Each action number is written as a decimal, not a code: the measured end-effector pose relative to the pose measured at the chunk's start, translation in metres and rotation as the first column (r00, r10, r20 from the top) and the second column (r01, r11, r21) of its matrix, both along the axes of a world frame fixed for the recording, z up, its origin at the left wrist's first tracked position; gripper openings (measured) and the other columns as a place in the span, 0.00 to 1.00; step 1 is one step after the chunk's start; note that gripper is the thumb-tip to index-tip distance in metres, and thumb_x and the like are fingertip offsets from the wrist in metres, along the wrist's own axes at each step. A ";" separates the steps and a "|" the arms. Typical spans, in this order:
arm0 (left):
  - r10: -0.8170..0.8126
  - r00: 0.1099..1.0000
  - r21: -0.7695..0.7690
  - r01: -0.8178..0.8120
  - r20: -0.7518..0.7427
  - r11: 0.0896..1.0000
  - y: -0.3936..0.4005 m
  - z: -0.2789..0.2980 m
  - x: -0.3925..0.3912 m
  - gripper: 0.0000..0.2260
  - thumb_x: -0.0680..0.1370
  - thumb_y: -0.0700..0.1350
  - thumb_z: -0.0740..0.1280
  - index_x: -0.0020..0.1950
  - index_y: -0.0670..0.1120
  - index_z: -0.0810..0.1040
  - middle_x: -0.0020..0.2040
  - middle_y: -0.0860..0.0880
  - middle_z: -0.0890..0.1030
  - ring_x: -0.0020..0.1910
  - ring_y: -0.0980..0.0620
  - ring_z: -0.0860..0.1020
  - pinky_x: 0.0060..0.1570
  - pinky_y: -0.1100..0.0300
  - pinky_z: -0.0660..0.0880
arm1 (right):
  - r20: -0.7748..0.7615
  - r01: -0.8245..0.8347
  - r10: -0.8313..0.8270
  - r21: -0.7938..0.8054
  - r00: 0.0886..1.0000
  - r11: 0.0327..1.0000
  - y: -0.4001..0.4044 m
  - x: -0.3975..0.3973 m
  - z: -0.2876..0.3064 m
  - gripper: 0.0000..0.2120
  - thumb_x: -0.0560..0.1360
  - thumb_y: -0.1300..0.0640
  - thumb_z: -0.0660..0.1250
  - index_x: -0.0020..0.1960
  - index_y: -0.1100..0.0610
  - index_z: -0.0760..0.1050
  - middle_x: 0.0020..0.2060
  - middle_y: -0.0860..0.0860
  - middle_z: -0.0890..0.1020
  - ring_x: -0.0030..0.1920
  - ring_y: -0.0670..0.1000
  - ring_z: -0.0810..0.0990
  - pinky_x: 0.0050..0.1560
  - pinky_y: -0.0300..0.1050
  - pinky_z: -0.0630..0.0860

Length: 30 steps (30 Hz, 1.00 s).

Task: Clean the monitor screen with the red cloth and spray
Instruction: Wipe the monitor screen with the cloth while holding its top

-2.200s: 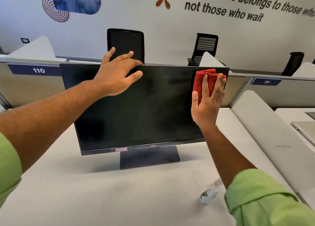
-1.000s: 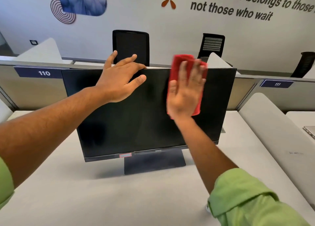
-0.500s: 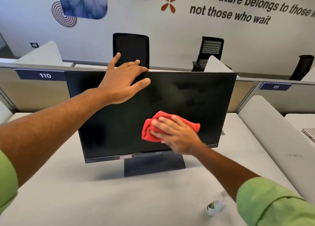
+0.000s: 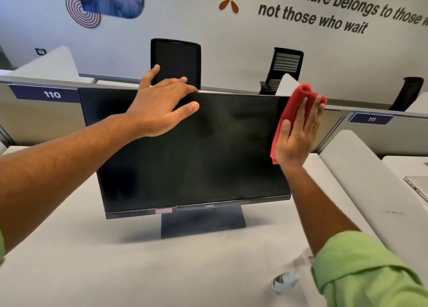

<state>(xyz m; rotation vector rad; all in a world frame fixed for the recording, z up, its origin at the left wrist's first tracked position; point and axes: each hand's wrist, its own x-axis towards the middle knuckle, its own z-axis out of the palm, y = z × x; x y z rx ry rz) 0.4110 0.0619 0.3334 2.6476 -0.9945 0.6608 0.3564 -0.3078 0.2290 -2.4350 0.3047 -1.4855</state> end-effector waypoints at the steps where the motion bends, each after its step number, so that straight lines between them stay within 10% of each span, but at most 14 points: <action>1: 0.003 1.000 0.002 -0.003 0.002 1.000 -0.001 0.000 0.000 0.29 0.81 0.67 0.44 0.74 0.56 0.69 0.75 0.49 0.71 0.76 0.56 0.64 0.76 0.47 0.36 | -0.003 0.005 -0.004 0.078 1.000 0.997 0.005 -0.007 -0.015 0.29 0.89 0.44 0.50 0.87 0.54 0.53 0.86 0.60 0.56 0.86 0.64 0.52 0.84 0.63 0.57; 13: 0.013 1.000 0.011 -0.013 -0.001 1.000 -0.001 0.001 -0.004 0.28 0.81 0.67 0.45 0.74 0.56 0.68 0.76 0.49 0.69 0.76 0.56 0.64 0.77 0.46 0.38 | -0.149 0.239 -0.188 0.662 0.971 0.710 0.114 -0.055 -0.132 0.29 0.89 0.48 0.49 0.87 0.58 0.51 0.86 0.59 0.54 0.86 0.64 0.53 0.82 0.68 0.59; 21: 0.028 0.998 0.025 -0.027 -0.049 0.999 -0.001 0.005 -0.010 0.30 0.80 0.67 0.44 0.75 0.55 0.68 0.77 0.49 0.69 0.78 0.58 0.60 0.77 0.42 0.37 | -0.213 -0.156 0.187 0.154 0.959 0.976 0.273 -0.064 -0.159 0.31 0.88 0.44 0.52 0.88 0.52 0.49 0.87 0.59 0.48 0.86 0.67 0.46 0.84 0.66 0.44; 30: -0.003 0.998 0.028 0.005 -0.058 1.000 0.004 0.006 -0.009 0.29 0.80 0.66 0.44 0.75 0.55 0.67 0.77 0.48 0.69 0.78 0.57 0.60 0.77 0.42 0.37 | -0.400 -0.474 0.337 -0.319 0.852 0.821 0.211 -0.063 -0.144 0.34 0.86 0.44 0.60 0.87 0.45 0.48 0.87 0.50 0.48 0.87 0.58 0.47 0.83 0.66 0.53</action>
